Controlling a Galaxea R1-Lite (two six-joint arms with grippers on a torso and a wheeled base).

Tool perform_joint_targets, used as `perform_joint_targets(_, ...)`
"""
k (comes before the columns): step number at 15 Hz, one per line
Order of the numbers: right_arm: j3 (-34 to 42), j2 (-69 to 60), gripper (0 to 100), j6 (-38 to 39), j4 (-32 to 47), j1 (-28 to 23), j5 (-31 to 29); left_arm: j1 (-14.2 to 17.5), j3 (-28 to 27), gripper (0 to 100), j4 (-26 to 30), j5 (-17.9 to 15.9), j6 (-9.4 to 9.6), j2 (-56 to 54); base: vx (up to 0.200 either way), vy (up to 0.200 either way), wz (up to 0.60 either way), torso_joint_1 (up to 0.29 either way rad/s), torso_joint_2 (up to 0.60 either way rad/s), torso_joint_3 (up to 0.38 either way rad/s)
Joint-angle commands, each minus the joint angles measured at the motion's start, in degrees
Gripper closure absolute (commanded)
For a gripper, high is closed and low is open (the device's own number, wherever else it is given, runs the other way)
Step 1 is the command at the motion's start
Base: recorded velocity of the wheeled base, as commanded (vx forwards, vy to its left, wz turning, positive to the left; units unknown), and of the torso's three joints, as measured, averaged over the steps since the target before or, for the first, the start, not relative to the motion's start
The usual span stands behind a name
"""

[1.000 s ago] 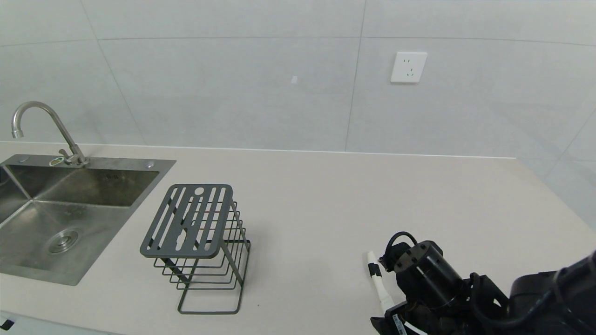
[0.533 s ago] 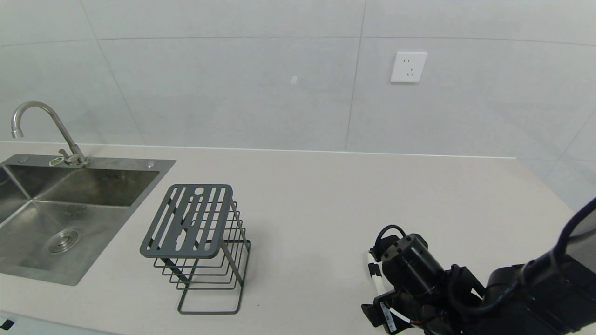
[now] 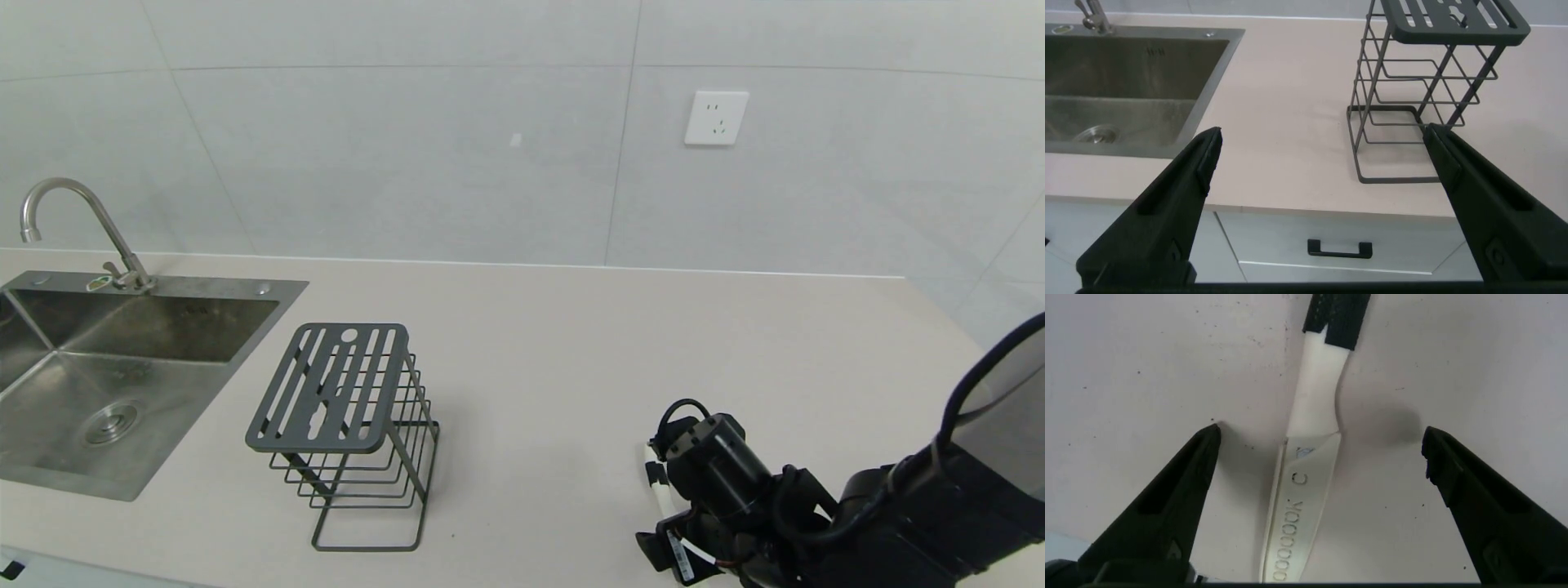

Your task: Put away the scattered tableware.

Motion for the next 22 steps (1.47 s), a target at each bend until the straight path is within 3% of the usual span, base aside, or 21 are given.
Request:
perform_joint_targets(1, 1.1, 1.6, 100, 0.0, 0.4, 1.5, 0.0, 0.0, 0.0, 0, 0.0, 0.1, -0.12, 0.1, 0.0, 0.0, 0.0, 0.0, 0.0, 0.0)
perform_joint_targets(9, 1.5, 3.3, 100, 0.3, -4.2, 2.5, 0.2, 0.0, 0.0, 0, 0.0, 0.0, -0.39, 0.1, 0.0, 0.0, 0.0, 0.0, 0.0, 0.0)
perform_joint_targets(12, -0.1, -0.6, 100, -0.4, -9.8, 2.2, 0.2, 0.0, 0.0, 0, 0.0, -0.1, -0.3, 0.1, 0.0, 0.0, 0.0, 0.0, 0.0, 0.0)
perform_joint_targets(17, 0.0, -7.6, 100, -1.1, -10.4, 2.1, 0.3, 0.0, 0.0, 0, 0.0, -0.2, -0.03, 0.1, 0.0, 0.0, 0.0, 0.0, 0.0, 0.0)
perform_joint_targets(22, 3.3, -12.2, 100, -5.1, -24.0, 2.2, 5.3, 0.0, 0.0, 0, 0.0, -0.2, 0.05, 0.1, 0.0, 0.0, 0.0, 0.0, 0.0, 0.0)
